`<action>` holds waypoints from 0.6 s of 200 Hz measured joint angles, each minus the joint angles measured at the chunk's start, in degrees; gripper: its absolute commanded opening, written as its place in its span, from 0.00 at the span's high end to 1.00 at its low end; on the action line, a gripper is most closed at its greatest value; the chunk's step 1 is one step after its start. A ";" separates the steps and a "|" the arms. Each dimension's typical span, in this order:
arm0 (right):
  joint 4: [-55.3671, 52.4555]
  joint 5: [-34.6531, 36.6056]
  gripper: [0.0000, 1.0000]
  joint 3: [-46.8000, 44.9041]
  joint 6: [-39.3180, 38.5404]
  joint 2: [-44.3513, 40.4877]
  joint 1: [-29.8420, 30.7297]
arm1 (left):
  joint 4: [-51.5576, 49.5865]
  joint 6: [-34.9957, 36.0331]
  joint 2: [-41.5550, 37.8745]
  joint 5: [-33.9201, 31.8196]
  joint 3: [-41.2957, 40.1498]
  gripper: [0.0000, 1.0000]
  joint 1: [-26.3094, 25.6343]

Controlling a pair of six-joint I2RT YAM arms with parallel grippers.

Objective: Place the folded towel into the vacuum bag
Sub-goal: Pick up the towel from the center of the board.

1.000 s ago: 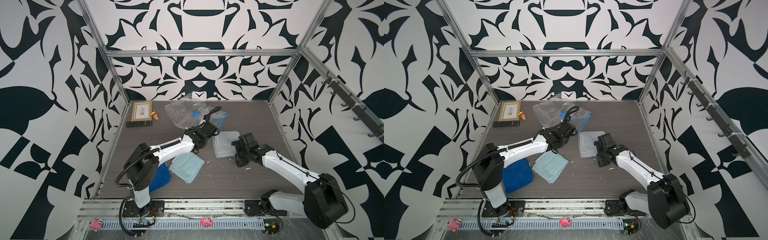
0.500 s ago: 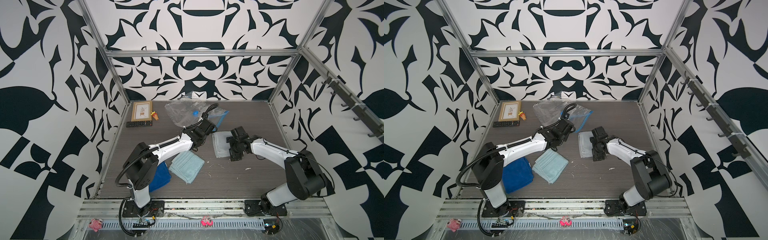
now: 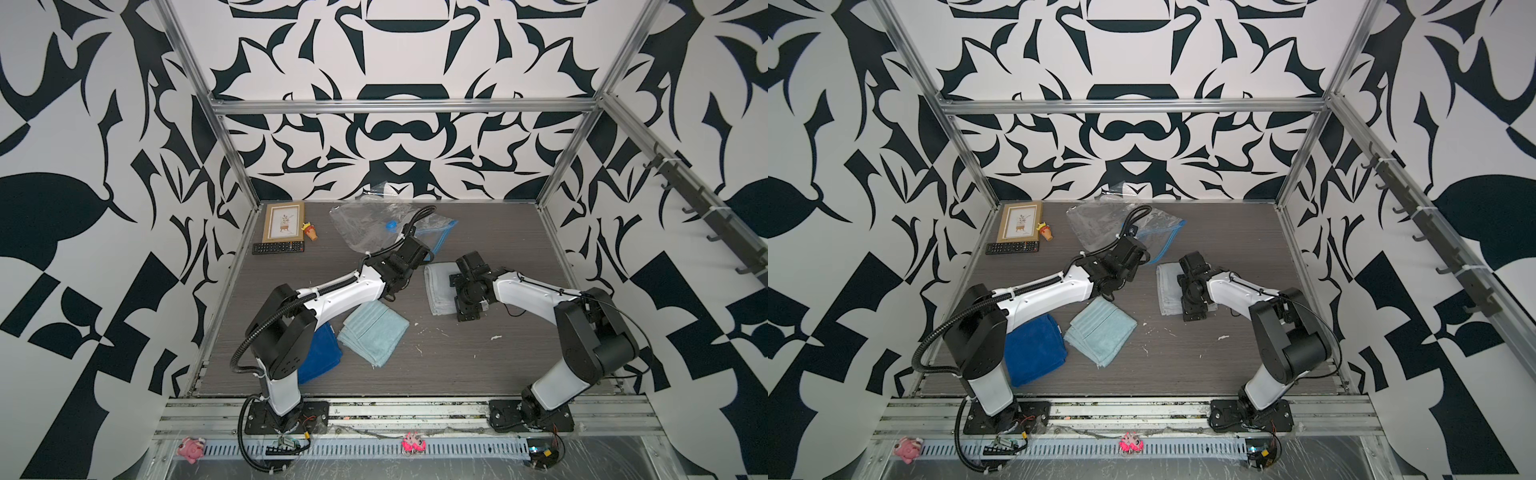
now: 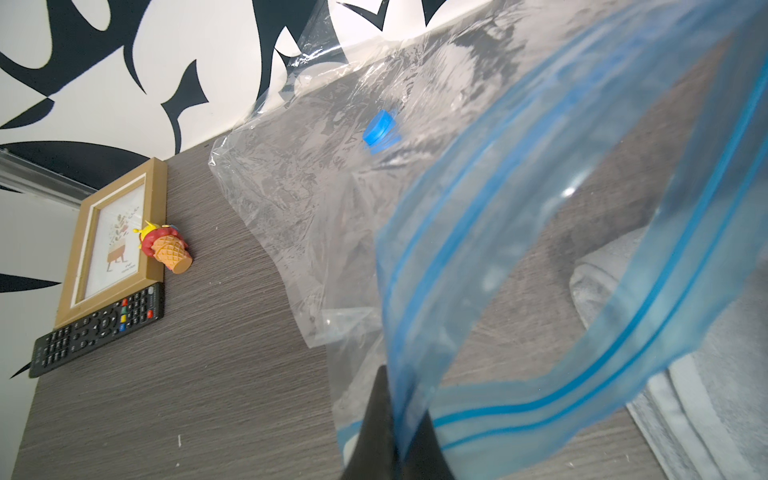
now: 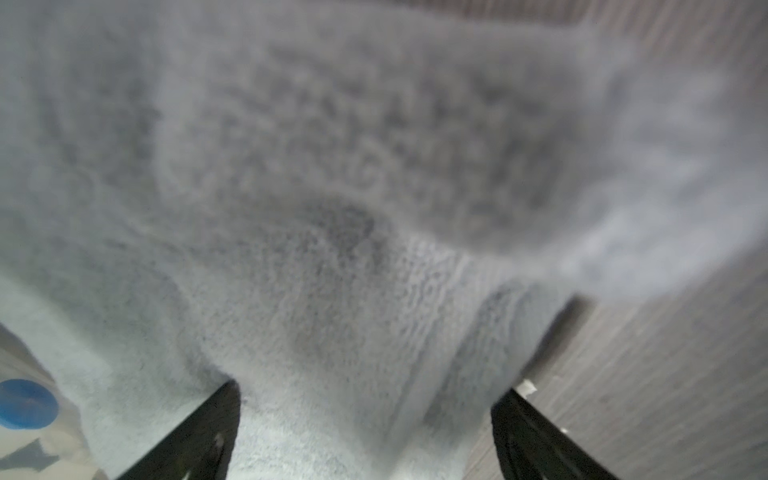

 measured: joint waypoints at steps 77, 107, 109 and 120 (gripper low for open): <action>2.36 0.13 0.35 -0.07 1.49 1.44 0.26 | 0.00 0.02 0.00 0.00 -0.11 1.00 0.00; 3.43 0.66 0.41 -0.24 1.33 1.66 0.26 | 0.02 0.02 0.00 0.00 -0.11 1.00 0.00; 3.50 0.68 0.42 -0.26 1.36 1.66 0.26 | 0.02 0.02 0.00 0.00 -0.11 1.00 0.00; 3.87 0.98 0.47 -0.48 1.14 1.68 0.37 | 0.02 0.02 0.00 0.00 -0.11 1.00 0.00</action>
